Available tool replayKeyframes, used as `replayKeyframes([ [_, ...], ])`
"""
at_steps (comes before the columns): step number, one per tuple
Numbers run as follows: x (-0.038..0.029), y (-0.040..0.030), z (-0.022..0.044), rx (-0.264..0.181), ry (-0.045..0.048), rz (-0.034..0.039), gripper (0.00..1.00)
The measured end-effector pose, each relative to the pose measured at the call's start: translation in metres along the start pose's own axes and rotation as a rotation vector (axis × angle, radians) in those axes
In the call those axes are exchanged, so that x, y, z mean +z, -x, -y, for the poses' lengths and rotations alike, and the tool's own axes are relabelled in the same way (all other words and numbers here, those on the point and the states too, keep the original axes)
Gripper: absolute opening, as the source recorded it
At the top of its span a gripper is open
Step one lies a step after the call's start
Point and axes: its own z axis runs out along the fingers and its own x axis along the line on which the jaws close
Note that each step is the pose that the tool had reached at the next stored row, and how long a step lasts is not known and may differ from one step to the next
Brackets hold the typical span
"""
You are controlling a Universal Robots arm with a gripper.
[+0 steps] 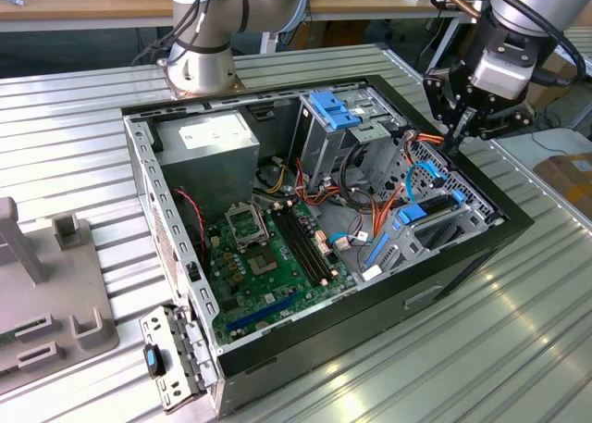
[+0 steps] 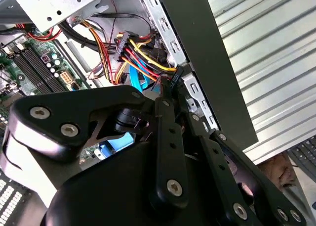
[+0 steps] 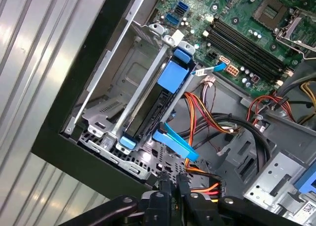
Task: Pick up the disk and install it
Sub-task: 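Insert the first disk wire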
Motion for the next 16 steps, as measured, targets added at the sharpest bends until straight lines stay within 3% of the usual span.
replayKeyframes([
  [4, 0.0007, 0.0000, -0.0002, 0.084, 0.0052, -0.0139, 0.17],
  [5, 0.0009, 0.0001, -0.0002, 0.139, 0.0087, -0.0232, 0.17],
  [8, 0.0012, 0.0001, -0.0003, 0.251, 0.0157, -0.0422, 0.17],
  [11, 0.0014, 0.0001, -0.0003, 0.304, 0.0185, -0.0497, 0.17],
  [13, 0.0013, 0.0001, -0.0004, 0.326, 0.0186, -0.0503, 0.17],
  [14, 0.0012, 0.0001, -0.0003, 0.338, 0.0163, -0.0445, 0.17],
  [15, 0.0013, 0.0001, -0.0003, 0.343, 0.0135, -0.0373, 0.17],
  [16, 0.0013, 0.0001, -0.0004, 0.353, 0.0057, -0.0171, 0.17],
])
